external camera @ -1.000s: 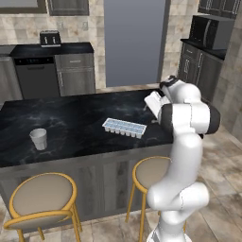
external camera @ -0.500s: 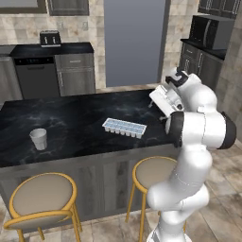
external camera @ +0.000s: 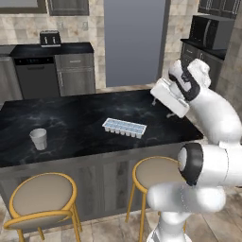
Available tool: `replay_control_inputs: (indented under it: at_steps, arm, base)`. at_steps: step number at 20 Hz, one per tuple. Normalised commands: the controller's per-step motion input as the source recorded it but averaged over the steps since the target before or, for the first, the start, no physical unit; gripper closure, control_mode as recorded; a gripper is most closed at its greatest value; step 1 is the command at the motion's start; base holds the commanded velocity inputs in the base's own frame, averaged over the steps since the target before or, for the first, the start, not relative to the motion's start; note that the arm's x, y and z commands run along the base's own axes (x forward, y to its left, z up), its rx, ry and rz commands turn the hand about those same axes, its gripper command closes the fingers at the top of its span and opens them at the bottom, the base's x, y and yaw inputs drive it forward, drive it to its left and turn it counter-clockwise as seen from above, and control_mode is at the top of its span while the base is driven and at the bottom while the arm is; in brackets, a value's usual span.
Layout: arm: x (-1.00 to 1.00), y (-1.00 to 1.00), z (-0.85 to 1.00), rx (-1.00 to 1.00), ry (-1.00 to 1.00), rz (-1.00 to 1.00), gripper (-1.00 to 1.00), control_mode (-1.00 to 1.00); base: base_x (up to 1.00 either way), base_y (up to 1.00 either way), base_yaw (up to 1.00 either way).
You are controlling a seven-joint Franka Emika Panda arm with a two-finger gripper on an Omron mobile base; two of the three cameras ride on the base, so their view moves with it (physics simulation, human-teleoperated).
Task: Open the freezer door, pick up the ice cube tray from the freezer, and place it on the dining counter.
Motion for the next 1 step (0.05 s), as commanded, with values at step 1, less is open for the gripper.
replay_control_inputs:
  at_steps: [1]
  arm:
    - [-0.96, 0.29, 0.81, -0.17, 0.00, 0.00, -1.00, -1.00]
  base:
    - [0.00, 0.00, 0.00]
